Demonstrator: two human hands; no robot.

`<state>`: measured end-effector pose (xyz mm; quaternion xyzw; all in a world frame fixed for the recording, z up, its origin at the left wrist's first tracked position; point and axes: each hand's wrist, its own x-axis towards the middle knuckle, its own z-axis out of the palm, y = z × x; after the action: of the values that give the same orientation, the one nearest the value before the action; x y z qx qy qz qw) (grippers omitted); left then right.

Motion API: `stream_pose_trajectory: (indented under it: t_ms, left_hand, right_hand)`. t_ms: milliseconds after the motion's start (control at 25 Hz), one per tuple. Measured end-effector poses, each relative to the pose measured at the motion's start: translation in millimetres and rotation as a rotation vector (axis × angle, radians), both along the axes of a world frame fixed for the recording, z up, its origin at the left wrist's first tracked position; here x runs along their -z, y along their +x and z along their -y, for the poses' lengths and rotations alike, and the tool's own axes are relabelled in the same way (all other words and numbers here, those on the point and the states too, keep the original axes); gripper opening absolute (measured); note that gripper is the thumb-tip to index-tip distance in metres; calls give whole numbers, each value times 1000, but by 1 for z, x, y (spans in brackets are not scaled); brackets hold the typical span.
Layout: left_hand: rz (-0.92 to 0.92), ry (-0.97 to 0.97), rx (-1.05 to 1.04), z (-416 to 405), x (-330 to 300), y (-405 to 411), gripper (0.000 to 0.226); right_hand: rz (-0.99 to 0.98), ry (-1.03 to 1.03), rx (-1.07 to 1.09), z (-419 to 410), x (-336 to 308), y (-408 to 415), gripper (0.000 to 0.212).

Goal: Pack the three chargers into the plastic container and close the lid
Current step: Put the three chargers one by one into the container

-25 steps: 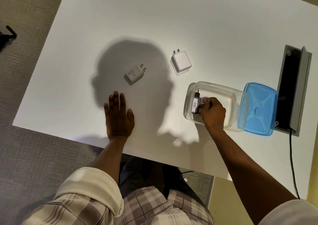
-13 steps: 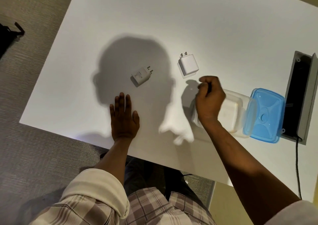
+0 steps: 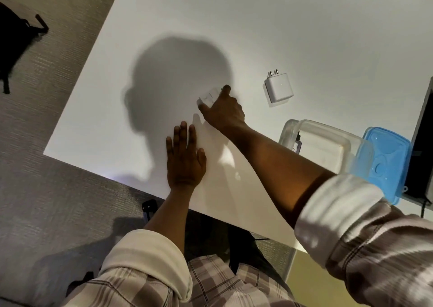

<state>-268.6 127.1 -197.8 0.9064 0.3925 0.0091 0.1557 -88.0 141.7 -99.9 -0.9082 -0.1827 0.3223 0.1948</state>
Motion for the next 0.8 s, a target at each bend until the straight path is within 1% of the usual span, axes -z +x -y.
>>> stream_pose_trajectory:
  t_ms: [80, 120, 240, 360, 440, 560, 800]
  left_hand:
    - [-3, -4, -2, -1, -1, 1, 65]
    - [-6, -4, 1, -1, -1, 0, 66]
    - [-7, -15, 10, -3, -2, -1, 66]
    - [-2, -13, 13, -1, -3, -1, 66]
    - [-3, 0, 11, 0, -3, -1, 64]
    - [-3, 1, 6, 1, -2, -2, 64]
    - [-17, 18, 4, 2, -4, -2, 67]
  right_hand:
    - [30, -47, -17, -9, 2, 1, 85]
    - [49, -64, -33, -13, 2, 2, 83]
    - [84, -105, -98, -18, 3, 0, 67]
    - [68, -124, -171, -12, 1, -1, 60]
    - [75, -111, -240, -1, -1, -2, 62]
    - [146, -99, -345, 26, 3, -10, 68]
    - [188, -95, -434, 95, 13, -36, 72]
